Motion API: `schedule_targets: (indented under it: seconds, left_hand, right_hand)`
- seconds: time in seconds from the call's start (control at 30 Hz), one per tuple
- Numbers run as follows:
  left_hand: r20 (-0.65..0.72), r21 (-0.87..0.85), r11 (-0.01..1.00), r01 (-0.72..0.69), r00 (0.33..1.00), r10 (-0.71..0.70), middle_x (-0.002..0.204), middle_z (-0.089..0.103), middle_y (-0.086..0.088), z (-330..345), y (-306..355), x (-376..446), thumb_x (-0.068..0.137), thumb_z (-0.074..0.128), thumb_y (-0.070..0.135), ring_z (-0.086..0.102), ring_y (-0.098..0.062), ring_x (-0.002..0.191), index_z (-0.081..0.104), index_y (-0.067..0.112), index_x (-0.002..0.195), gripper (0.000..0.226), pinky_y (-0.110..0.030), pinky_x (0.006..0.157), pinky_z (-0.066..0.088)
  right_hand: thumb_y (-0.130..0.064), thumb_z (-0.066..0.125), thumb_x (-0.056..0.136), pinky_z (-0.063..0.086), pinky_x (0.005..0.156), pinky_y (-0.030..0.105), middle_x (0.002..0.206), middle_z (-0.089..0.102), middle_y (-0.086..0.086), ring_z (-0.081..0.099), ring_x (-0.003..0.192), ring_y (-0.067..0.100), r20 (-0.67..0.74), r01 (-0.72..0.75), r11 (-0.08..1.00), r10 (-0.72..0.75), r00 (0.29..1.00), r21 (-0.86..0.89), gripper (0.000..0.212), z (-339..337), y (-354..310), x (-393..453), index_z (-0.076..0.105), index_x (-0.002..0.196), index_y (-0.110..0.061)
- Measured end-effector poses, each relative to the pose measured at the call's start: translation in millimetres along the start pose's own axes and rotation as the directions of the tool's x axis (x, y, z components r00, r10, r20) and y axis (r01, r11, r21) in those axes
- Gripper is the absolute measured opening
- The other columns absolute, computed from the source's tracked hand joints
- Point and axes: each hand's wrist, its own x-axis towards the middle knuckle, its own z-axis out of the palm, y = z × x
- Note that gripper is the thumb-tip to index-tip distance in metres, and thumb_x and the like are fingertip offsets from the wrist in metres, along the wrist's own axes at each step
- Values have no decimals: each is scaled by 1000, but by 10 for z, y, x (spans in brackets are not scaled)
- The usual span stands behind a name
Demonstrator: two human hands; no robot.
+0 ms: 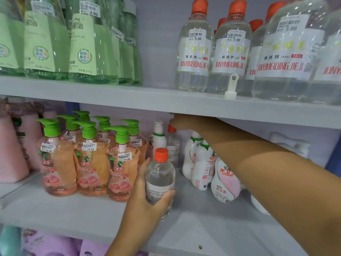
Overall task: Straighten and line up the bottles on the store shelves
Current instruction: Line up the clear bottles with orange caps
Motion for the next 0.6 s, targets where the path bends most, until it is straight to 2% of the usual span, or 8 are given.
schedule_targets:
  seconds: [0.07, 0.13, 0.2, 0.27, 0.33, 0.47, 0.53, 0.6]
  left_hand:
    - [-1, 3, 1000, 0, 1000, 0, 130, 58, 36, -2, -8, 2, 82, 83, 21, 62, 9, 114, 30, 63, 143, 91, -7, 82, 51]
    - [1, 7, 1000, -1, 1000, 1, 133, 57, 35, -10, -10, 3, 82, 84, 23, 61, 9, 115, 29, 64, 143, 91, -8, 83, 52]
    - [2, 7, 1000, 0, 1000, 0, 134, 57, 34, -13, -5, 5, 82, 84, 23, 61, 10, 115, 29, 66, 142, 92, -11, 84, 53]
    - [-7, 13, 1000, -7, 1000, 7, 134, 57, 33, -12, 4, -5, 82, 84, 22, 62, 9, 115, 29, 67, 141, 91, -17, 90, 52]
    - [-24, 19, 1000, -25, 999, 25, 134, 59, 31, -11, 11, -22, 82, 84, 19, 62, 6, 116, 31, 66, 140, 91, -23, 93, 53]
    - [-94, 2, 999, -47, 994, 47, 139, 57, 28, -5, 29, -55, 82, 83, 15, 65, 1, 114, 29, 61, 147, 96, -13, 76, 55]
    - [-107, 1, 999, -50, 993, 50, 143, 53, 29, 0, 38, -65, 82, 83, 17, 62, 4, 118, 28, 58, 150, 97, -8, 77, 52]
    - [-110, 6, 998, -56, 992, 56, 141, 52, 33, 0, 40, -70, 82, 84, 17, 61, 7, 119, 27, 55, 151, 97, -7, 81, 51]
  right_hand:
    - [-18, 62, 92, 43, 71, 24, 111, 70, 18, 57, 80, 26, 32, -2, 1000, 2, 999, 7, 28, -26, -57, -15, 69, 111, 1]
    - [-18, 61, 93, 37, 61, 19, 106, 69, 10, 54, 83, 23, 90, -18, 1000, 18, 996, -6, 26, -66, -103, -11, 69, 114, -4]
    - [-17, 58, 97, 28, 53, 19, 89, 58, 2, 53, 81, 20, 130, -35, 999, 37, 991, -12, 23, -154, -158, -40, 68, 116, -9]
    - [-15, 57, 99, 26, 51, 21, 74, 45, -3, 46, 66, 14, 120, -7, 998, 13, 993, -54, 11, -217, -200, -99, 64, 107, -15]
    - [-13, 59, 98, 25, 49, 21, 70, 42, -4, 41, 60, 12, 109, 8, 998, -1, 994, -62, 2, -259, -236, -188, 59, 95, -14]
    - [-10, 60, 92, 24, 48, 21, 67, 43, -2, 43, 58, 11, 45, 59, 985, -52, 998, -161, 33, -317, -349, -457, 44, 63, -12]
    - [-14, 61, 89, 28, 48, 22, 69, 47, 0, 46, 60, 14, 12, 37, 986, -36, 999, -164, 28, -360, -393, -662, 47, 64, -13]
    - [-16, 60, 88, 33, 49, 24, 71, 50, 3, 52, 63, 19, 21, -33, 996, 35, 999, -78, 22, -422, -391, -877, 53, 68, -11]
